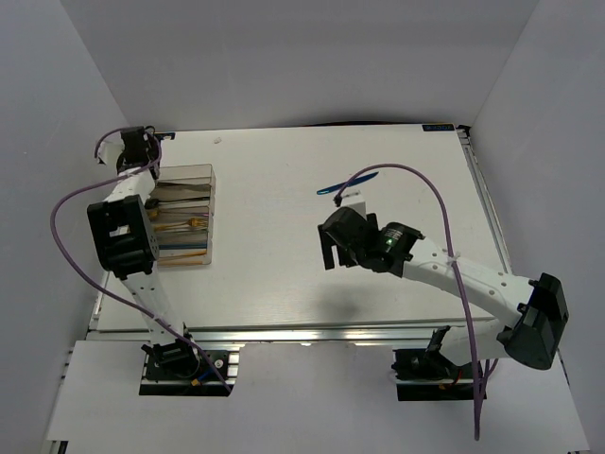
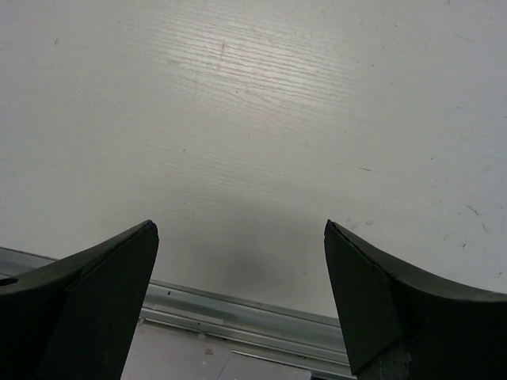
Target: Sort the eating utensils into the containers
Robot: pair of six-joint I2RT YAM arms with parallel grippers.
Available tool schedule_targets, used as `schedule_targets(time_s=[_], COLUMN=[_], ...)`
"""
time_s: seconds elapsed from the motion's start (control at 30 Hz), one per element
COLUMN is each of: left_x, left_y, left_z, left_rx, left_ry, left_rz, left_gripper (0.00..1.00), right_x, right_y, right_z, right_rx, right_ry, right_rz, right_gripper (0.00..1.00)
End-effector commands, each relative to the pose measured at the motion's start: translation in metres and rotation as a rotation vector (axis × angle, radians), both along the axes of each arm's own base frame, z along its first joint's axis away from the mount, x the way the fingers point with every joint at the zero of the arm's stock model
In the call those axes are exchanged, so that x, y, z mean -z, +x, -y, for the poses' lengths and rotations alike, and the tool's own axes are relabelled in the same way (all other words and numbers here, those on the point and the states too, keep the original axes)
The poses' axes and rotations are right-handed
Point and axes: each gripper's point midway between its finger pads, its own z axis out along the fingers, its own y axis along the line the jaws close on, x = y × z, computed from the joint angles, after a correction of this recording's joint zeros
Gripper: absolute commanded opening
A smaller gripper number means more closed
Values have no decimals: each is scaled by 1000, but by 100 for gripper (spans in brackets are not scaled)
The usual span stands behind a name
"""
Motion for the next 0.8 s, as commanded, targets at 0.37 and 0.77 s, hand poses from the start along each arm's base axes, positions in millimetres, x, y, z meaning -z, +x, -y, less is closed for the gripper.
schedule_targets(time_s=[0.37,0.77], left_x=[-155,-80], left_y=[-71,-180], left_z=[79,115], left_rx=[508,652], left_ry=[293,402], left_rz=[-83,-176], left_gripper=[98,98], right_x=[-11,81], right_y=[150,275], right_z=[-24,-5], right_rx=[419,855], right_ry=[403,284], right_rz=[-155,-256], right_gripper=[86,89])
